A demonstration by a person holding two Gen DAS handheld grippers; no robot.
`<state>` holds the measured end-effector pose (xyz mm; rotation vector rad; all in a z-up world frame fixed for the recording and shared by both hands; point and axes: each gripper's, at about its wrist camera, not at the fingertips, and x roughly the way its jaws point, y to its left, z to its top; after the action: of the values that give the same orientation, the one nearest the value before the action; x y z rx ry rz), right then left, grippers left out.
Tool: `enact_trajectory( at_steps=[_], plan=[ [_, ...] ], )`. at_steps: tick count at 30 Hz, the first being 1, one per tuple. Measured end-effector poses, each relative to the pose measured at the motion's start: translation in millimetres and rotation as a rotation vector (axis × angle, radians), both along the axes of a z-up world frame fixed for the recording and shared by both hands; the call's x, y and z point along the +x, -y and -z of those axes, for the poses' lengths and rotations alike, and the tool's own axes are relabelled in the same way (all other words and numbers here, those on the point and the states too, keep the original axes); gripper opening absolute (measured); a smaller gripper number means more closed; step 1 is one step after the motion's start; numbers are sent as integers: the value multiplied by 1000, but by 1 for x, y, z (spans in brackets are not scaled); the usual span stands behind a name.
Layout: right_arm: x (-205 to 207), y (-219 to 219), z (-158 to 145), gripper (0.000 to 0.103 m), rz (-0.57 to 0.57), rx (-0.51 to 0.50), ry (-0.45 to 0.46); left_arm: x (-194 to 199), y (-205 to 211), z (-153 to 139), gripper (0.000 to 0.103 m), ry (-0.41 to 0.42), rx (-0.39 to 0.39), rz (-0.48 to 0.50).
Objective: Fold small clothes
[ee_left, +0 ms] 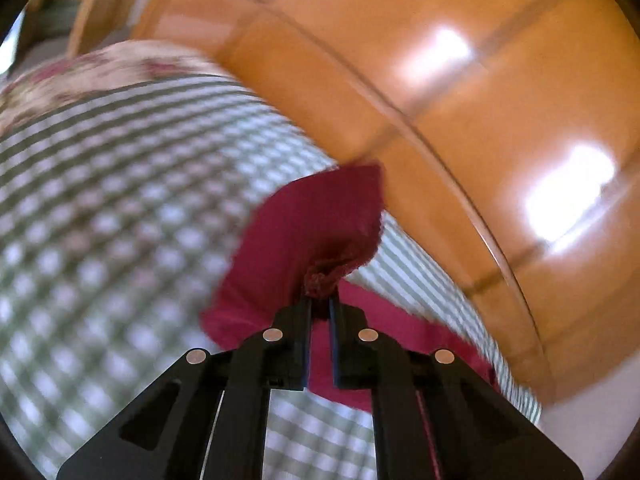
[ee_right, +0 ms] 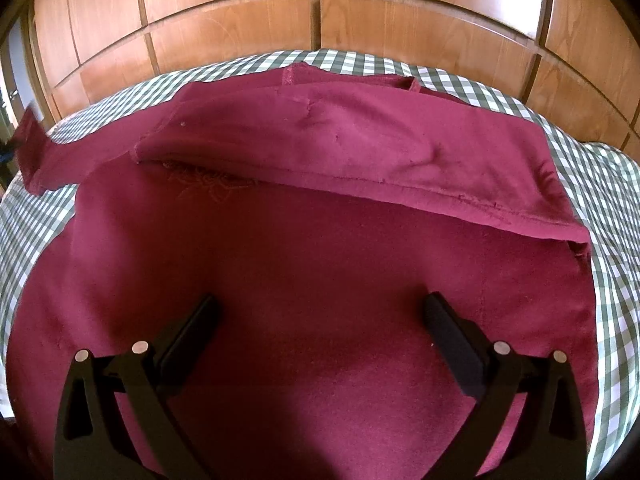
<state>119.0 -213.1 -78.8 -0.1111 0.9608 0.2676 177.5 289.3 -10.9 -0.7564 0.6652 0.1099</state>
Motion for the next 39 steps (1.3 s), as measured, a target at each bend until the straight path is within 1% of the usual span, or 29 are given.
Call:
enact_trajectory(
  at_steps=[1,4,5,8,10,11,12,14,15,16,18,19,20,21,24,25,26,28,29,30,31,32,33,35,36,39],
  plan=[
    [0,0,0,101,0,2,1,6,25,-1,6,6,5,64],
    [0,0,0,101,1,8,0,19,77,3,6,-3,37,174],
    [-1,0,0,101,2,8,1,25,101,9,6,-20,38,228],
    [-1,0,0,101,3,12,-1,35,148,25,6,-62,62,324],
    [-1,0,0,101,3,20,-7,40,171,34,7,-90,90,372],
    [1,1,-1,101,4,24,-19,37,181,38,18,-107,119,393],
    [2,0,-3,101,0,21,-34,34,185,38,36,-113,135,402],
    [5,-2,-10,101,-10,40,-57,23,185,36,54,-92,159,385],
    [5,-3,-16,98,-21,85,-64,15,187,35,56,-87,175,377],
    [7,-7,-23,95,-42,151,-73,7,186,34,56,-82,195,368],
    [13,-18,-33,84,-79,258,-104,-8,177,31,57,-78,233,338],
    [19,-27,-37,81,-103,334,-139,-12,173,31,59,-84,246,321],
    [24,-37,-38,75,-121,390,-173,-18,166,32,62,-94,261,296],
    [31,-48,-39,72,-138,444,-213,-22,161,33,62,-101,271,276],
    [57,-91,-31,71,-170,596,-349,-33,143,38,63,-133,292,228],
    [63,-102,-27,71,-167,614,-376,-36,139,41,67,-141,292,216],
    [69,-114,-24,70,-161,620,-394,-39,134,43,72,-151,291,196],
    [82,-138,-14,67,-129,608,-420,-43,126,49,73,-167,273,171],
    [88,-148,-9,59,-112,602,-436,-45,123,51,73,-176,269,168],
    [93,-155,-7,46,-103,588,-440,-46,121,53,73,-188,267,163],
    [96,-164,-8,35,-102,545,-425,-46,120,55,73,-197,265,158],
    [96,-169,-12,11,-110,508,-402,-46,119,57,73,-202,259,156],
    [95,-173,-18,6,-122,488,-378,-46,120,57,75,-202,261,153],
    [91,-173,-48,5,-178,494,-296,-43,123,56,78,-199,259,146],
    [88,-173,-57,5,-193,495,-268,-41,125,54,78,-197,253,145],
    [83,-158,-107,5,-235,489,-125,-29,134,52,78,-213,260,123]
  ],
)
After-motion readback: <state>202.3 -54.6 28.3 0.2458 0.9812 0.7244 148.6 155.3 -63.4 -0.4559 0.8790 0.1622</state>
